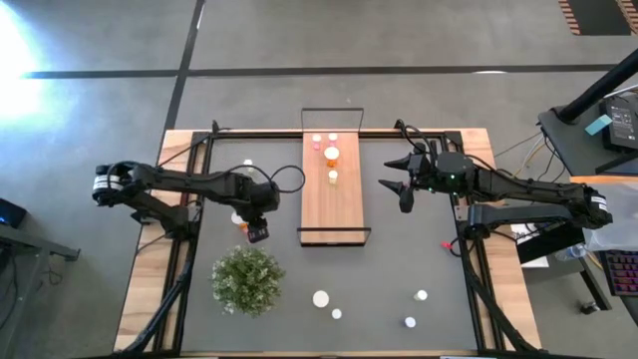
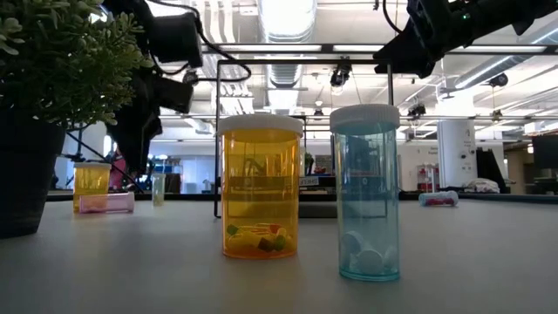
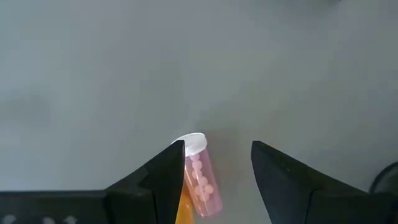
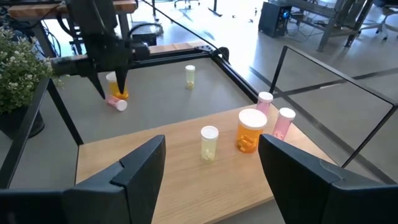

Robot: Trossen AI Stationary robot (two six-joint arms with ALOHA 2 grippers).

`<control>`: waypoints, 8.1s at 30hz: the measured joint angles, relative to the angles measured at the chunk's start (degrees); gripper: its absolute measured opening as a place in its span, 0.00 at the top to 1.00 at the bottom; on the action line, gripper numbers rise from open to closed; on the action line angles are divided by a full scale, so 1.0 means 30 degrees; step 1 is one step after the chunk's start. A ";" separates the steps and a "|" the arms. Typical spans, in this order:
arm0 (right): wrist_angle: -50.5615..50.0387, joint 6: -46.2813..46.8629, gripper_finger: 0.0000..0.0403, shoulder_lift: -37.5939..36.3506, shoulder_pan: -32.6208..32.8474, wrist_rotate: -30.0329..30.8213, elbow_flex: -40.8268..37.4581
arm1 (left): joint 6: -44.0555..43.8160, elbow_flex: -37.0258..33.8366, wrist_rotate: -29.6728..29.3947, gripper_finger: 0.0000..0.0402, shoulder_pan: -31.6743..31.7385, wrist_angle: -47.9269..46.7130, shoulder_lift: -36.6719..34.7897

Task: Pick and place medicine bottles onto shelf by color
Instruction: Put the pink pill bottle on the shelf aligned with the other pink pill bottles

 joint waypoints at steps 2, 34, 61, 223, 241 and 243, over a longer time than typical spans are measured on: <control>-0.0007 0.0000 0.38 0.0002 0.0000 0.0000 0.0000 | 0.0198 0.0000 -0.0007 0.58 0.0000 0.0007 0.0436; 0.0000 0.0000 0.38 0.0000 0.0000 0.0000 0.0000 | 0.0582 -0.0657 -0.0051 0.58 0.0007 -0.0006 0.2108; -0.0008 0.0000 0.38 0.0005 0.0000 0.0000 0.0000 | 0.0627 -0.1399 0.0229 0.58 0.0000 0.1590 0.3296; 0.5444 -0.1765 0.75 0.6462 0.0015 -0.1180 0.3045 | 0.7371 0.5719 -0.0204 0.74 0.1011 2.9611 0.6408; 0.5497 -0.1574 0.76 0.6455 -0.0006 -0.0949 0.3037 | 0.6985 0.5719 -0.0697 0.54 0.0991 2.9004 0.6377; 0.5501 -0.1590 0.76 0.6455 -0.0007 -0.0906 0.3038 | 0.6979 0.5719 -0.0752 0.54 0.0997 2.9028 0.6383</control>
